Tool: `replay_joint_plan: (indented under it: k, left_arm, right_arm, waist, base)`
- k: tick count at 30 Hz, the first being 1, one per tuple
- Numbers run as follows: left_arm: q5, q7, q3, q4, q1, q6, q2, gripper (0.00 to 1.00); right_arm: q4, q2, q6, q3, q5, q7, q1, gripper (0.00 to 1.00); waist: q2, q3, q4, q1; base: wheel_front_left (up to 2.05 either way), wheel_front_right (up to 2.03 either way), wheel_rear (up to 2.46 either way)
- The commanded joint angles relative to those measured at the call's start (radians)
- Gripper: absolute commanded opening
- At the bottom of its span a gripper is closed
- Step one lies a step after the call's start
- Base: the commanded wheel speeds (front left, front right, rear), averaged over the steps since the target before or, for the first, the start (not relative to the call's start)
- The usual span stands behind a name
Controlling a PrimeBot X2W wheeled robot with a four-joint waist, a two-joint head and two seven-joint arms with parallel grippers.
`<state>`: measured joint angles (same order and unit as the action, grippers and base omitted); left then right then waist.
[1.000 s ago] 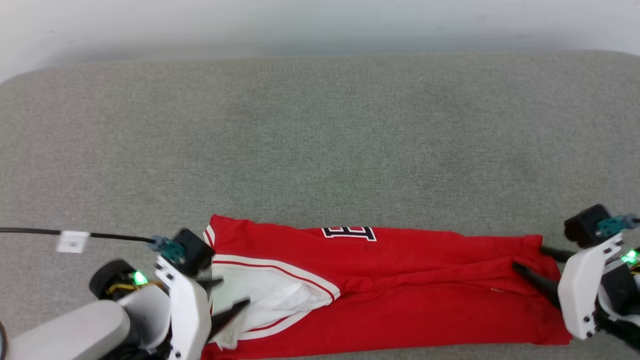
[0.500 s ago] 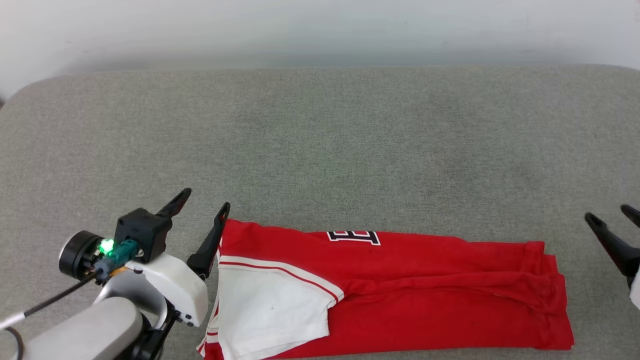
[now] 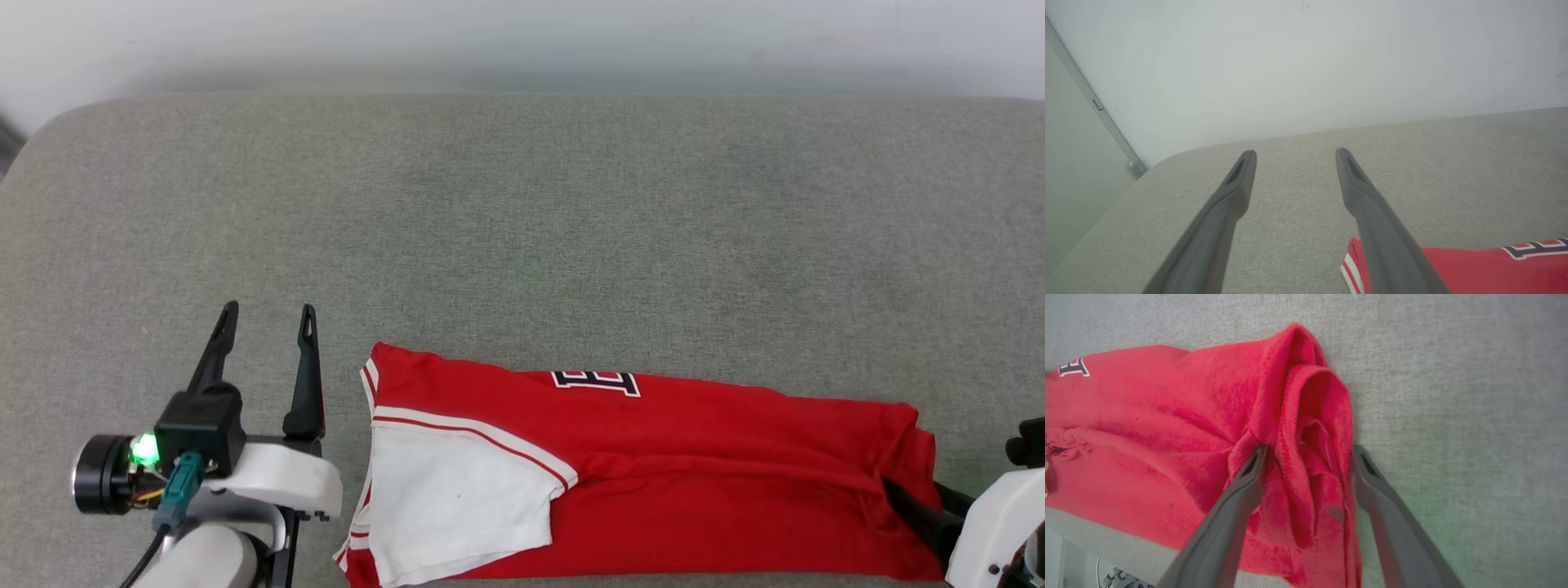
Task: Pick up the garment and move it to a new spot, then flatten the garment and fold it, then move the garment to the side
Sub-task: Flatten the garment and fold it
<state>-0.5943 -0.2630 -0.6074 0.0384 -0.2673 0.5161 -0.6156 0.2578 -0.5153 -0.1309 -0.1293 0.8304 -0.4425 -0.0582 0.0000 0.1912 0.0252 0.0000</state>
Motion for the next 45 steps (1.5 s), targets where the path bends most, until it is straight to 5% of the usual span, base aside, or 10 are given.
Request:
replay_joint_plan:
  k: [1,13,14,15,16,28,38,45]
  left_arm:
    - [0.025,-0.002,0.030,-0.002,0.029,-0.014,0.023,1.00]
    - [0.241,-0.002,0.284,-0.037,0.182,-0.125,0.237,1.00]
    - [0.257,-0.002,0.302,-0.040,0.189,-0.136,0.252,1.00]
    - [0.269,-0.002,0.319,-0.045,0.200,-0.147,0.267,1.00]
    - [0.282,-0.002,0.334,-0.050,0.209,-0.158,0.282,1.00]
    - [0.414,-0.002,0.446,-0.059,0.276,-0.262,0.382,1.00]
    - [0.482,-0.002,0.483,-0.072,0.311,-0.329,0.426,1.00]
    - [0.513,-0.002,0.501,-0.076,0.325,-0.358,0.445,1.00]
  right_arm:
    - [0.005,0.010,0.000,-0.020,0.016,-0.021,0.022,1.00]
    - [0.068,0.063,-0.001,-0.198,0.062,-0.091,0.045,1.00]
    - [0.072,0.061,-0.001,-0.202,0.066,-0.092,0.040,0.85]
    - [0.073,0.057,-0.001,-0.204,0.068,-0.092,0.033,0.37]
    - [0.073,0.049,-0.001,-0.203,0.070,-0.087,0.026,0.00]
    - [0.062,-0.118,0.001,-0.103,0.067,-0.058,-0.052,0.00]
    - [0.106,-0.232,0.001,0.021,0.027,-0.147,-0.067,0.00]
    - [-0.004,-0.233,0.001,0.026,0.046,-0.260,-0.042,0.00]
  waist:
    - [0.0000,0.004,0.007,0.0000]
    - [0.0000,0.011,0.022,0.0000]
    - [0.0000,0.010,0.022,0.0000]
    - [0.0000,0.007,0.022,0.0000]
    - [0.0000,0.005,0.023,0.0000]
    - [0.0000,-0.038,0.015,0.0000]
    - [0.0000,-0.073,0.014,0.0000]
    - [0.0000,-0.088,0.008,0.0000]
  base:
    - [0.00,0.00,0.00]
    - [0.00,0.00,0.00]
    - [0.00,0.00,0.00]
    - [0.00,0.00,0.00]
    - [0.00,0.00,0.00]
    - [0.00,0.00,0.00]
    - [0.00,0.00,0.00]
    - [0.00,0.00,0.00]
